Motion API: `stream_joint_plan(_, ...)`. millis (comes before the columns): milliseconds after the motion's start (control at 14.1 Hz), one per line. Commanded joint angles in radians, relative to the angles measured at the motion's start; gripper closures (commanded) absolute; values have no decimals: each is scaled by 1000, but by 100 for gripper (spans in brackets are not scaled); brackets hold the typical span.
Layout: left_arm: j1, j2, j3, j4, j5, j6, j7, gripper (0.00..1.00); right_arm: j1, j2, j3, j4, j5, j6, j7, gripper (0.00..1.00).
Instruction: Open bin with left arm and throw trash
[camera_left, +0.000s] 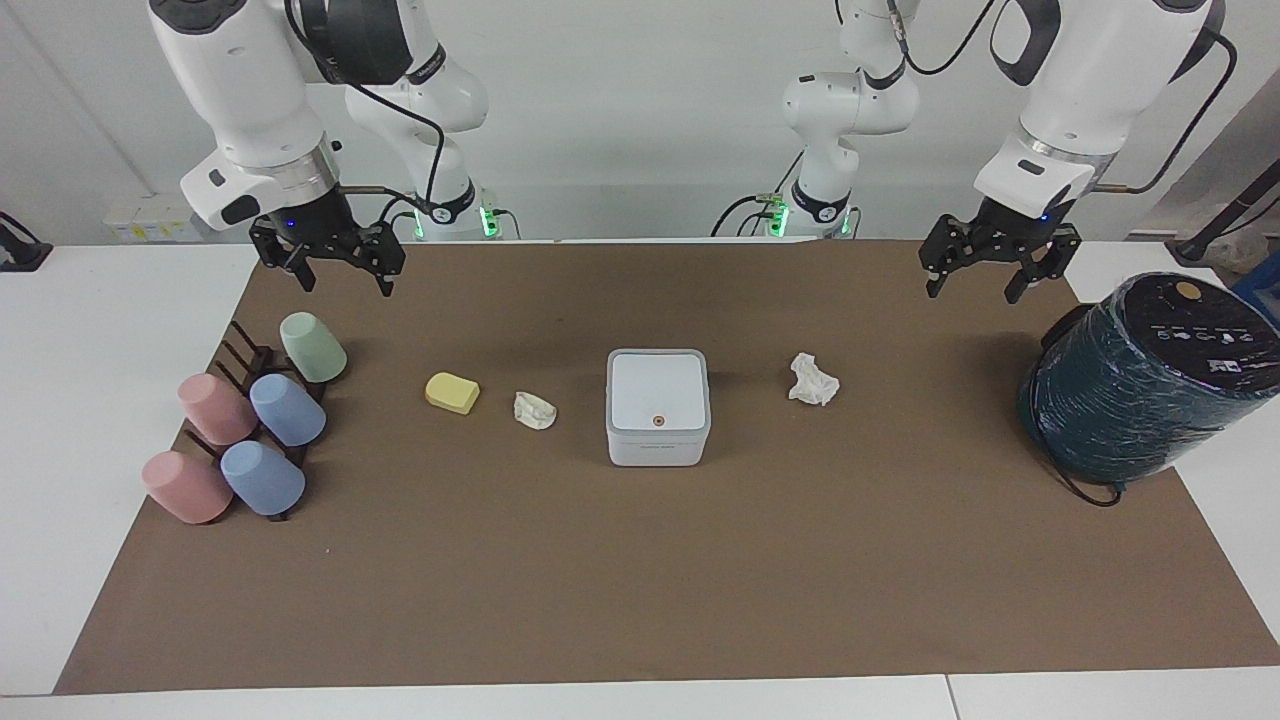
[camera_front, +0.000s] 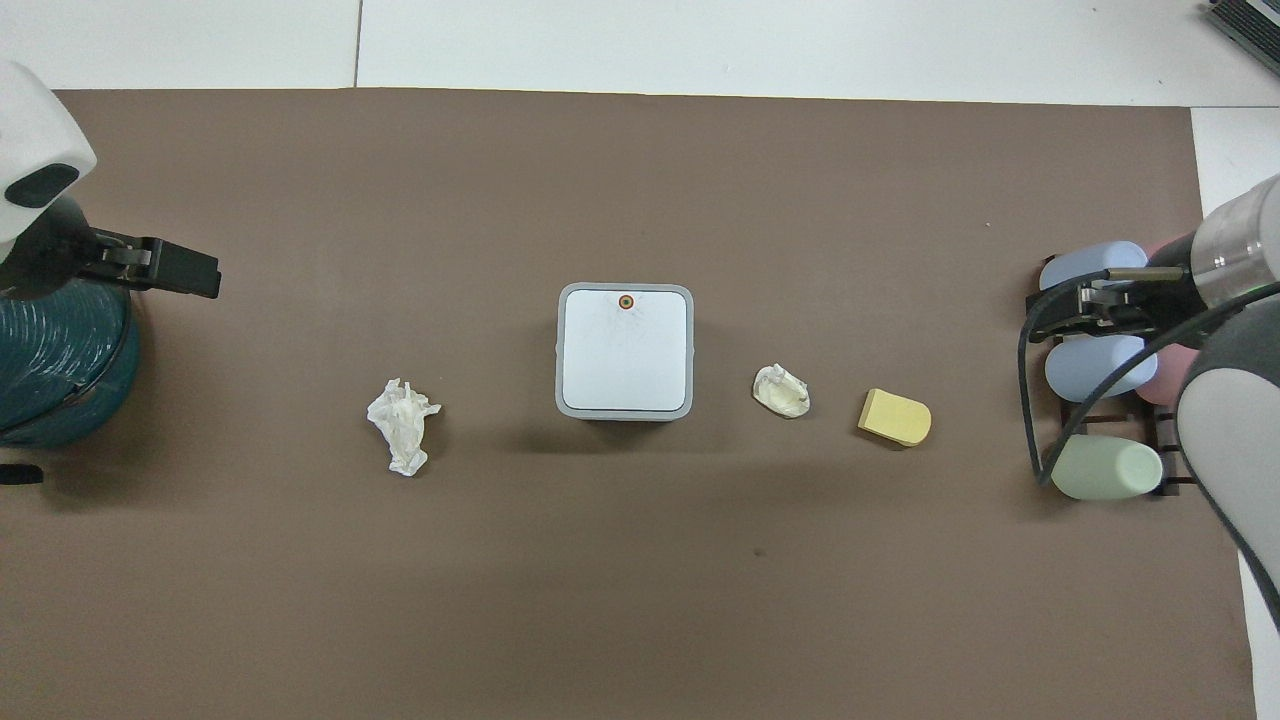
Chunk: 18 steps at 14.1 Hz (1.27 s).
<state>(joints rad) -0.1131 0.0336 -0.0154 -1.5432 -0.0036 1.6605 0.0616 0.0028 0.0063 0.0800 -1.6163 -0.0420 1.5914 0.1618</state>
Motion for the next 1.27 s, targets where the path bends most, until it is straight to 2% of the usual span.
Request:
stream_joint_plan(0,-7,-35,6,-48,-15,28,7,0,-18,-25,7,-24,21,-2,-31,0)
stream_joint_plan(708,-10,-38,5,-51,-15,13,6,0,-18,-25,7,-24,21,-2,-31,0)
stream_joint_plan(1204,-25,-63,-5,-101,-16,31,-6,0,-18,-25,7,-24,21,-2,-31,0)
